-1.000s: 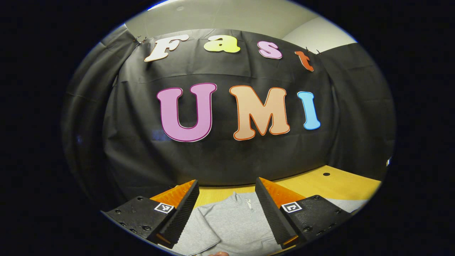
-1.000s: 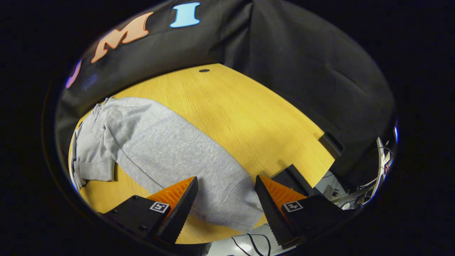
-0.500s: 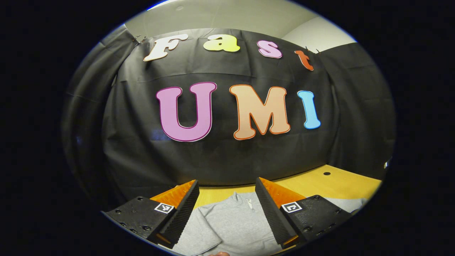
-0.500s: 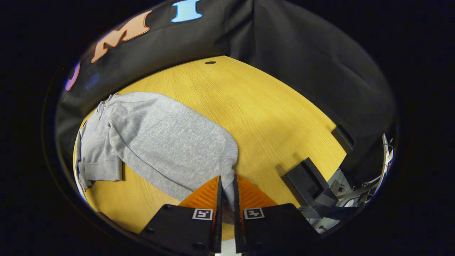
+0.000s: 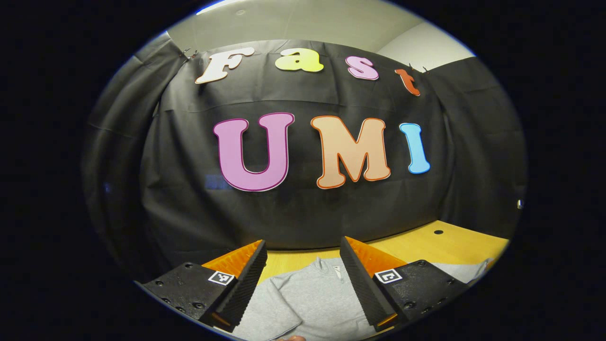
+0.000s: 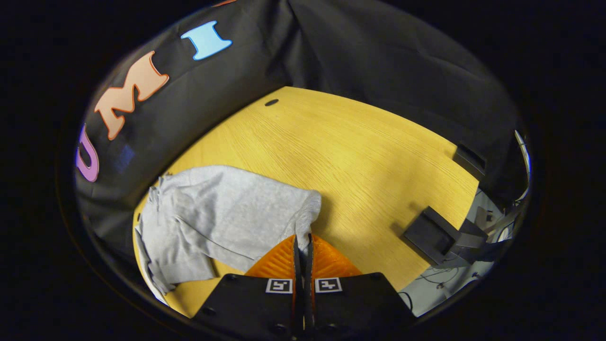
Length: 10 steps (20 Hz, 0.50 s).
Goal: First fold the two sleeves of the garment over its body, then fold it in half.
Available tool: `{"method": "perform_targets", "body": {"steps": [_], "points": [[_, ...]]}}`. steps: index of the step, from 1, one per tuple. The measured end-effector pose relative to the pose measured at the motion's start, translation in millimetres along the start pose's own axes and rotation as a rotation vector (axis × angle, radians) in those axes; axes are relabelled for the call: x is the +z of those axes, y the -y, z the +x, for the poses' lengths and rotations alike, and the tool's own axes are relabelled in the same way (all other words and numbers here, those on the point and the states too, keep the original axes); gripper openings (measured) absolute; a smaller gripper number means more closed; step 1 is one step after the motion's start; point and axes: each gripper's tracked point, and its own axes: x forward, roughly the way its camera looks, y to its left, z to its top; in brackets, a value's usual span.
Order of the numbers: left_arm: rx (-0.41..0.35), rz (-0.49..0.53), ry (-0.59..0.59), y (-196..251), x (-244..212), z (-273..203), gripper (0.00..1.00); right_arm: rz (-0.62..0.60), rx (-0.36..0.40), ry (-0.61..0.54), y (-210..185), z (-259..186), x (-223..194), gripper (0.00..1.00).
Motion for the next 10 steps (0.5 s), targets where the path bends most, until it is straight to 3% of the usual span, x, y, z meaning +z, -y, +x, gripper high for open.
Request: {"method": "perform_targets", "body": {"steps": [2, 10], "points": [[0.015, 0.000, 0.002, -5.8, -0.2, -3.2, 0.94, -0.014, 0.044, 0.024, -24.9, -1.5, 13.1, 0.03], [0.122, -0.008, -0.005, -54.9, -4.9, -24.0, 0.92, -0.131, 0.194, 0.071, -132.6, 0.7, 42.3, 0.03]]}}
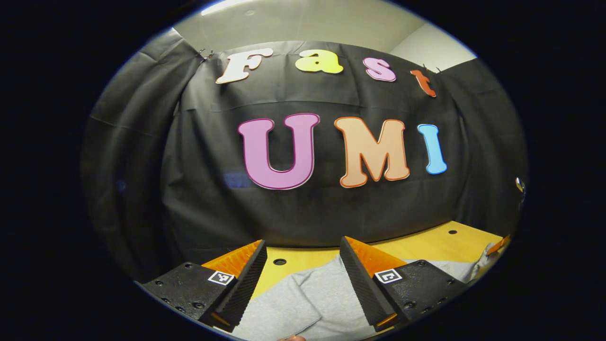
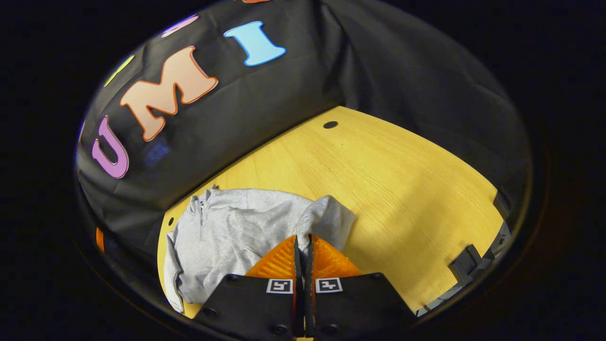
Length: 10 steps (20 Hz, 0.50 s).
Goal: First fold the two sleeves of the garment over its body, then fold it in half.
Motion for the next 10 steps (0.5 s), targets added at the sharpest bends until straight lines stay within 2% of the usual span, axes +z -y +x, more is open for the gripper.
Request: {"method": "perform_targets", "body": {"steps": [9, 10], "points": [[0.125, 0.004, -0.011, -58.7, -3.7, -17.9, 0.92, -0.048, 0.145, 0.032, -102.0, 23.8, 31.2, 0.01], [0.135, 0.005, -0.012, -63.0, -4.1, -19.4, 0.92, -0.059, 0.160, 0.034, -114.0, 27.0, 33.5, 0.03]]}}
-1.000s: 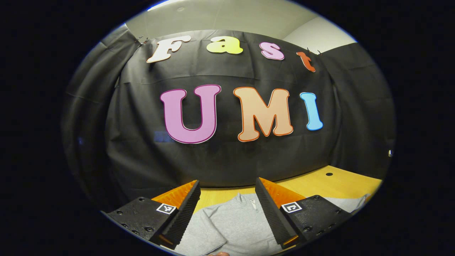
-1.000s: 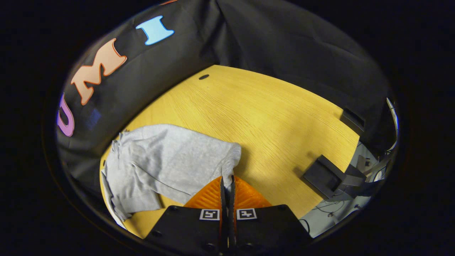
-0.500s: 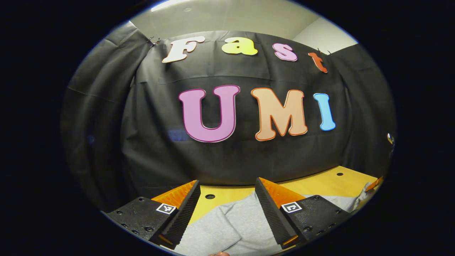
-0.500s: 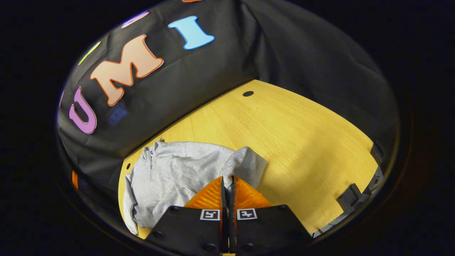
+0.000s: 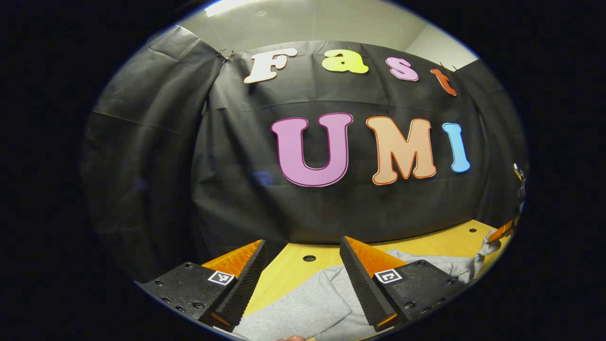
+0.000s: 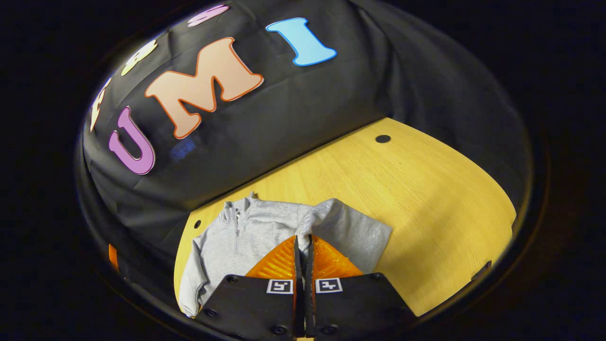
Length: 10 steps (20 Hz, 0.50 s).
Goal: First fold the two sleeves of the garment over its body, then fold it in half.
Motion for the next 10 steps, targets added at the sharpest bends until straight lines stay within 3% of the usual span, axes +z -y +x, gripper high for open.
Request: {"method": "perform_targets", "body": {"steps": [10], "points": [[0.117, 0.005, -0.026, -64.7, -9.3, -21.7, 0.92, -0.079, 0.159, -0.003, -120.2, 41.4, 13.4, 0.03]]}}
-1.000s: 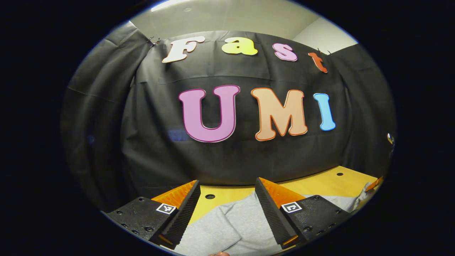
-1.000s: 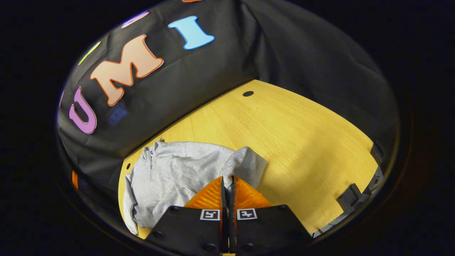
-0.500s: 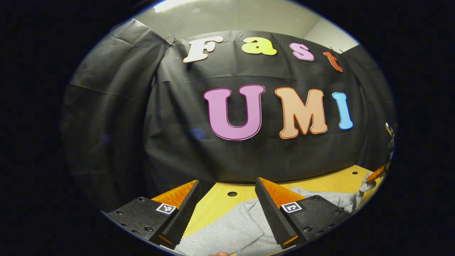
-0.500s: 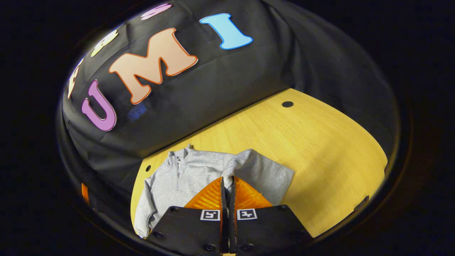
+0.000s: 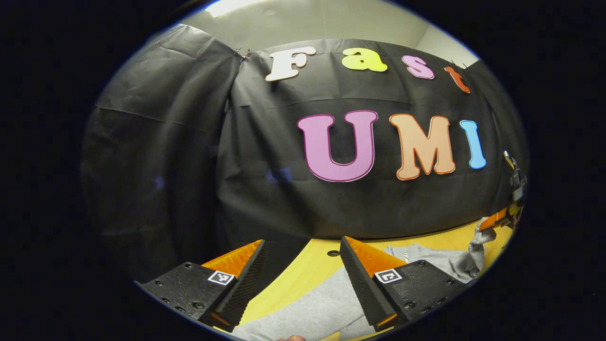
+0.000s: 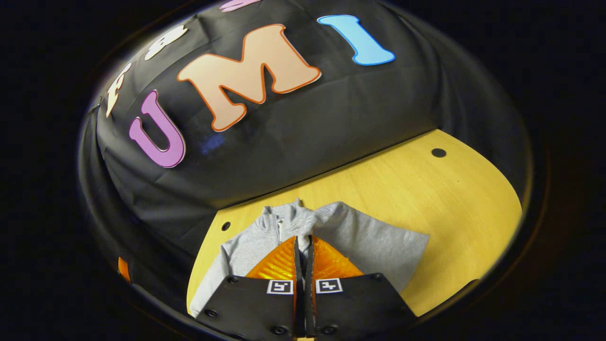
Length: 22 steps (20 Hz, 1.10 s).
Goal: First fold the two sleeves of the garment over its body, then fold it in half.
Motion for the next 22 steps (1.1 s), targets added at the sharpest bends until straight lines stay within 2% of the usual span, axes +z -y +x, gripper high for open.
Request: {"method": "perform_targets", "body": {"steps": [5, 8, 13, 20, 22], "points": [[0.072, 0.006, -0.017, -37.4, -6.9, -7.9, 0.94, -0.067, 0.083, -0.024, -62.8, 33.5, -8.6, 0.03], [0.107, 0.016, -0.025, -55.7, -8.9, -13.5, 0.92, -0.131, 0.135, -0.051, -101.2, 54.4, -20.5, 0.03], [0.153, 0.018, -0.036, -80.6, -14.8, -22.1, 0.94, -0.207, 0.203, -0.122, -161.0, 80.6, -65.5, 0.03], [0.236, 0.006, -0.071, -120.8, -28.7, -41.4, 0.92, -0.302, 0.231, -0.263, -196.7, 111.6, -140.3, 0.03], [0.257, 0.010, -0.080, -131.0, -34.2, -46.2, 0.94, -0.324, 0.227, -0.295, -198.9, 117.0, -160.6, 0.03]]}}
